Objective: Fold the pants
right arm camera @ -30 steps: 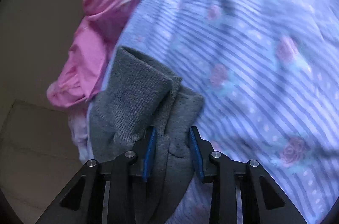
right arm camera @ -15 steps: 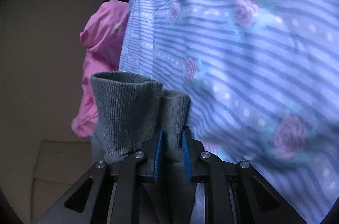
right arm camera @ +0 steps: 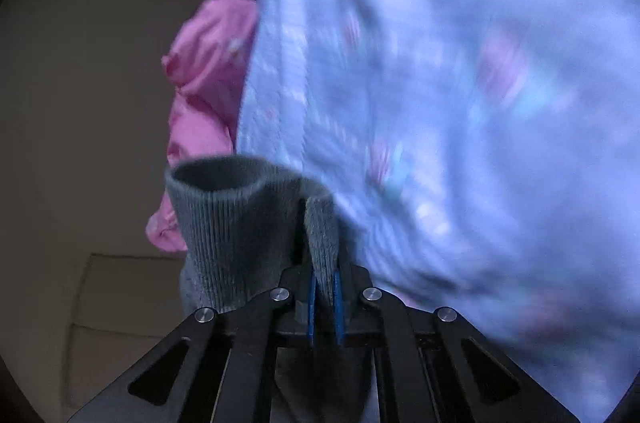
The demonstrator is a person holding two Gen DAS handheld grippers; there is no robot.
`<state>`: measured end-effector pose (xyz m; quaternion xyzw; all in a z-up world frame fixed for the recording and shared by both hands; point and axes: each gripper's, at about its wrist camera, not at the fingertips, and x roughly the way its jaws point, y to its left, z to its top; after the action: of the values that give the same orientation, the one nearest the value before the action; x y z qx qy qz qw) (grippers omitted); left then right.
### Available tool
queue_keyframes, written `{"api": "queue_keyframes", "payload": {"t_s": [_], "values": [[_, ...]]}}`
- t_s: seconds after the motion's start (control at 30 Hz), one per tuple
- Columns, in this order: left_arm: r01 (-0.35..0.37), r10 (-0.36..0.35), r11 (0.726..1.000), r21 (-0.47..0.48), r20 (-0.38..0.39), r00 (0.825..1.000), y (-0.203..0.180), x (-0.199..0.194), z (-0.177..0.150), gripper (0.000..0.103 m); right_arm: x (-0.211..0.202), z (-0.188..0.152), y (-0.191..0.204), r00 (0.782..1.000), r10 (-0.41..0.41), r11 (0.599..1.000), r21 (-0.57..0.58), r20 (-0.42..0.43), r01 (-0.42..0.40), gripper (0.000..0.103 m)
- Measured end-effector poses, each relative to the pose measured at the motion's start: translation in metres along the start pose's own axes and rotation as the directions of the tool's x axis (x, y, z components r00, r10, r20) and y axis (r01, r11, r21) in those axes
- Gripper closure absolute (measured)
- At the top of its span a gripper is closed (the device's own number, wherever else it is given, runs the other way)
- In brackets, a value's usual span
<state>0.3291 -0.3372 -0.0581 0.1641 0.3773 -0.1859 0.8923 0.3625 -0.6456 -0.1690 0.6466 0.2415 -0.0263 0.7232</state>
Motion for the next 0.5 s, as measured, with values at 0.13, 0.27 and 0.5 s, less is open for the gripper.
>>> {"api": "queue_keyframes", "payload": {"t_s": [0.13, 0.27, 0.5], "values": [[0.023, -0.023, 0.999, -0.026, 0.003, 1.000, 0.000, 0.000, 0.000, 0.013, -0.037, 0.003, 0.029, 0.975, -0.153, 0.965, -0.190, 0.162, 0.183, 0.096], [0.045, -0.047, 0.997, -0.063, -0.022, 0.999, 0.004, 0.004, -0.001, 0.013, -0.029, 0.003, 0.027, 0.979, -0.144, 0.969, -0.181, 0.142, 0.169, 0.095], [0.051, -0.053, 0.994, -0.097, -0.021, 0.998, 0.013, 0.005, 0.000, 0.013, -0.006, -0.009, 0.012, 0.981, -0.196, 0.969, -0.156, 0.001, 0.194, 0.071]]}}
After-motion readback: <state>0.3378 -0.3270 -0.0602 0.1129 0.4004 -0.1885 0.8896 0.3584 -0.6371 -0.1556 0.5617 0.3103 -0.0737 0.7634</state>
